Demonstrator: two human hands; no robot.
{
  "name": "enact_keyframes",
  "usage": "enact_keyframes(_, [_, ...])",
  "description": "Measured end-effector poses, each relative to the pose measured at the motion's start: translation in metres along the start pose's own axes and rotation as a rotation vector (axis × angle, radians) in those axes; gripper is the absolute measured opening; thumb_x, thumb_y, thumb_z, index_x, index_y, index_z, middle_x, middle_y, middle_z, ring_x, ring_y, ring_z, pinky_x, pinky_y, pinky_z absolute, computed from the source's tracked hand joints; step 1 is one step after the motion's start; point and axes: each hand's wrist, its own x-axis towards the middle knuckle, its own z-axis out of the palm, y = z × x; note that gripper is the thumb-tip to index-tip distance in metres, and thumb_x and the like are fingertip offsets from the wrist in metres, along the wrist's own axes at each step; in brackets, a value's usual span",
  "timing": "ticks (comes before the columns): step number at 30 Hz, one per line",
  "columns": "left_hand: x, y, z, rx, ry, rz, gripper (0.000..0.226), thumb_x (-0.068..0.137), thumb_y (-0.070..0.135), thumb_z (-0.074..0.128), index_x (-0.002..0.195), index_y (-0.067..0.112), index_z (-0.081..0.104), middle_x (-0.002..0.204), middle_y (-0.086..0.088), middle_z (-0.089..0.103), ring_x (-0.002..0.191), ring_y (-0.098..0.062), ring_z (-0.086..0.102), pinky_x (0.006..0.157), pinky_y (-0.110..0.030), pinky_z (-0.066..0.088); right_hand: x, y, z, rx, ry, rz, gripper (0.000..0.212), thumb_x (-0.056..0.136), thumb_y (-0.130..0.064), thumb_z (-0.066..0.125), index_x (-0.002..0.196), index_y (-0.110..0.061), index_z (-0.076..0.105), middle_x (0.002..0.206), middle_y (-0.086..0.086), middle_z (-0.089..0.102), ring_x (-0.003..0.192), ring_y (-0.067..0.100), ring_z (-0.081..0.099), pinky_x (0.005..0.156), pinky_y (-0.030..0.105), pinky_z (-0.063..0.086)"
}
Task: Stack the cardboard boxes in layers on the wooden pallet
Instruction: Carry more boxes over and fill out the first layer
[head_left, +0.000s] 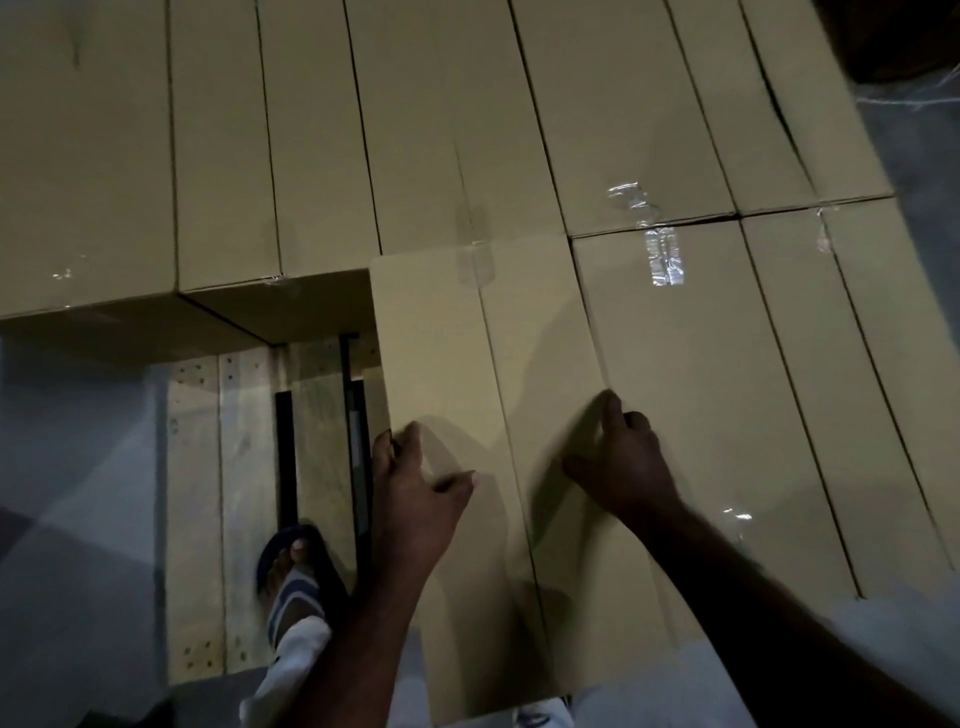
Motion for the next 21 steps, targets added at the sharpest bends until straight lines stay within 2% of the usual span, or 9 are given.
enact_keyframes(5, [0.005, -0.004, 0.005, -0.044, -0.022, 0.000, 0.092, 0.079, 0.039, 0.082, 0.154, 0.023, 0.031, 0.161, 0.003, 0.018, 0.144, -0.020, 0.028, 0.107, -0.028, 0.034, 0.001, 0.008, 0.011, 0.000, 0.031, 0.005, 0.101, 0.080, -0.039, 0.080, 0.157, -0.013, 0.020, 0.140, 0.019, 0.041, 0.128, 0.038, 0.042, 0.100, 0.038, 0.043])
enact_keyframes(10, [0.010, -0.012, 0.011, -0.053, -0.024, -0.023, 0.095, 0.078, 0.041, 0.081, 0.155, 0.022, 0.029, 0.162, 0.003, 0.018, 0.145, -0.021, 0.027, 0.112, -0.036, 0.037, 0.009, 0.012, 0.012, -0.008, 0.061, -0.012, 0.087, 0.079, -0.034, 0.080, 0.150, -0.014, 0.034, 0.132, 0.016, 0.044, 0.122, 0.037, 0.046, 0.096, 0.036, 0.044])
enact_keyframes(16, [0.016, -0.021, 0.014, -0.090, -0.039, -0.056, 0.097, 0.080, 0.039, 0.081, 0.157, 0.020, 0.025, 0.162, 0.002, 0.017, 0.146, -0.020, 0.026, 0.113, -0.030, 0.031, 0.021, 0.018, 0.018, -0.014, 0.075, -0.041, 0.073, 0.082, -0.026, 0.078, 0.144, -0.008, 0.045, 0.129, 0.019, 0.048, 0.115, 0.039, 0.052, 0.096, 0.040, 0.048])
enact_keyframes(21, [0.012, -0.033, 0.014, -0.076, -0.106, -0.030, 0.104, 0.081, 0.036, 0.080, 0.159, 0.027, 0.011, 0.164, 0.004, 0.014, 0.147, -0.016, 0.021, 0.108, -0.024, 0.025, 0.023, 0.026, 0.021, -0.035, 0.127, -0.084, 0.064, 0.078, -0.019, 0.079, 0.135, -0.007, 0.054, 0.119, 0.019, 0.052, 0.102, 0.039, 0.057, 0.086, 0.036, 0.049])
